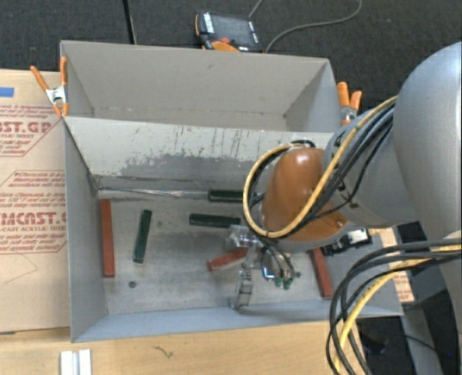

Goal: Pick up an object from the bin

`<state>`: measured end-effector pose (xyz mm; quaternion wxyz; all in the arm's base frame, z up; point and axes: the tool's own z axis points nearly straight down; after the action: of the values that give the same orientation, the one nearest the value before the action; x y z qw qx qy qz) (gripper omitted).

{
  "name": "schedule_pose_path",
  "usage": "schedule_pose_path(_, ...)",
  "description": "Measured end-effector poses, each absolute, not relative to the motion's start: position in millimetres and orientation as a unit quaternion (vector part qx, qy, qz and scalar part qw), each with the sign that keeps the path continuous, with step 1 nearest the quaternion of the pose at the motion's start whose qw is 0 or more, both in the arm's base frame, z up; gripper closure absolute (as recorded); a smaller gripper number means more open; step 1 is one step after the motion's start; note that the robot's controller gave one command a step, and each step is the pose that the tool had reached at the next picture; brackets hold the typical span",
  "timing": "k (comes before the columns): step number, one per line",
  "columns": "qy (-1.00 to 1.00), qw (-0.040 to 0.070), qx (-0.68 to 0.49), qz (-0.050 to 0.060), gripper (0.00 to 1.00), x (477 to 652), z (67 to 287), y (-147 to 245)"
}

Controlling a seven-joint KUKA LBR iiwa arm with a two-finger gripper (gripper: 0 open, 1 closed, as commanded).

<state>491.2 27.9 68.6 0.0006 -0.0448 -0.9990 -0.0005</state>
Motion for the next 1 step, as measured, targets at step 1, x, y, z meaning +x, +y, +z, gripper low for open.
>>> schedule_pose_path(1,-0.999,0.000,-0.045,-0.001,0.00,491.2,68.2,28.2)
